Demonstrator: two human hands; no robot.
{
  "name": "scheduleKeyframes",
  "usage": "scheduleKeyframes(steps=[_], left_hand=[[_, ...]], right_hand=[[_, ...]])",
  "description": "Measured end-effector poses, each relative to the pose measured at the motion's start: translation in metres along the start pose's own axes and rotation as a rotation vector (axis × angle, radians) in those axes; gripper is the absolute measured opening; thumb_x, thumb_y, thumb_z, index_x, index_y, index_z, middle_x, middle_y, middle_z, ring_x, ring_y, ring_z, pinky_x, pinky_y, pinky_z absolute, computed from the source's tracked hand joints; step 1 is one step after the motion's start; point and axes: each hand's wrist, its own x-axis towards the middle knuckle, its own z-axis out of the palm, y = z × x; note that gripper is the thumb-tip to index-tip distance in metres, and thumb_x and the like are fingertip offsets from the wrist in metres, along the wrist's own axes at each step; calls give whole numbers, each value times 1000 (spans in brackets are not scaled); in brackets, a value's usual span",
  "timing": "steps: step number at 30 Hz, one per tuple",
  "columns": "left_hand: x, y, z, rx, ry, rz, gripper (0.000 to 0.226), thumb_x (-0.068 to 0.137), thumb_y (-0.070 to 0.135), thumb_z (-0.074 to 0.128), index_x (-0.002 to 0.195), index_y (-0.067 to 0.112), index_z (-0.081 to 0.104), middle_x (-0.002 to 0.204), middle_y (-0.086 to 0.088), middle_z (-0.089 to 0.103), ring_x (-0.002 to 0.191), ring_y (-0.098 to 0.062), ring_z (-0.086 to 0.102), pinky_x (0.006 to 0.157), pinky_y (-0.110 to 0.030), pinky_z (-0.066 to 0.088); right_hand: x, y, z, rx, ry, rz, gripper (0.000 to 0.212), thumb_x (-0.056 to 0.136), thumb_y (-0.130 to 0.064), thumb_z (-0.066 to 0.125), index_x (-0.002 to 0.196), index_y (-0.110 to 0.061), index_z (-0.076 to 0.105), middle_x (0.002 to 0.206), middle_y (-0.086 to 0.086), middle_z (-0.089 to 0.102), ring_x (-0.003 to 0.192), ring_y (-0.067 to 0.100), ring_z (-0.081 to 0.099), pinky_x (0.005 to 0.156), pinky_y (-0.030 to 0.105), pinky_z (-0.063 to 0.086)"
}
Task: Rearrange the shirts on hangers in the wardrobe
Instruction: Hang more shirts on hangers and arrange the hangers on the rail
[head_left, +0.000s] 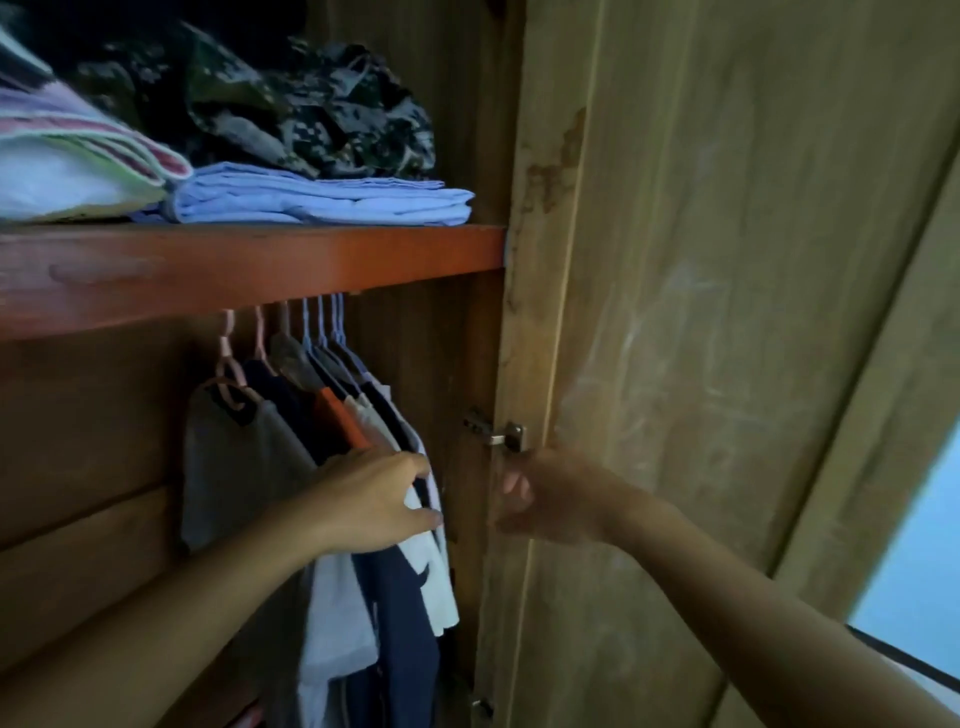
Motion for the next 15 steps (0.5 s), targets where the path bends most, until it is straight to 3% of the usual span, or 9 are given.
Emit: scheduleKeyframes(steps=[4, 8, 10, 12, 13, 15], left_hand=[[14, 22, 6, -154, -82, 108, 54, 86, 56, 62, 134, 36, 51, 126, 12, 60, 106, -3, 58, 79, -22, 45], [26, 55, 18, -239, -155, 252, 39, 89, 51, 62, 125, 38, 56, 101, 17, 59, 84, 1, 58, 69, -24, 49], [32, 77, 24, -256, -184, 318, 38, 89, 51, 61, 124, 36, 57, 95, 12, 63, 81, -1, 62, 72, -29, 56], [36, 102, 31, -280, -196, 379, 42, 87, 52, 62, 126, 34, 58, 93, 16, 60, 82, 3, 60, 70, -21, 54], [38, 115, 34, -292, -200, 408, 42, 87, 53, 62, 124, 34, 59, 93, 19, 59, 83, 5, 59, 70, -18, 52], [42, 141, 41, -292, -208, 458, 43, 85, 56, 62, 124, 36, 59, 97, 19, 59, 89, 3, 59, 78, -24, 54]], right_hand=[[-42, 14, -5, 13, 9, 102, 37, 85, -47, 71, 117, -31, 62, 117, -9, 63, 106, 10, 58, 81, 23, 45], [-86, 22, -9, -24, 50, 292, 42, 85, -49, 70, 122, -33, 58, 118, -11, 61, 96, 8, 56, 78, 25, 45], [-110, 27, -13, -36, 69, 378, 43, 85, -49, 71, 122, -32, 59, 118, -9, 62, 98, 11, 57, 81, 28, 47], [-136, 32, -17, -37, 81, 434, 43, 86, -48, 70, 123, -30, 60, 120, -8, 63, 100, 12, 57, 83, 27, 46], [-150, 35, -19, -36, 84, 458, 42, 87, -47, 70, 123, -28, 60, 121, -8, 63, 97, 11, 57, 81, 26, 45], [-176, 41, -23, -24, 95, 514, 39, 88, -45, 69, 121, -27, 61, 119, -7, 64, 90, 11, 54, 73, 23, 41]])
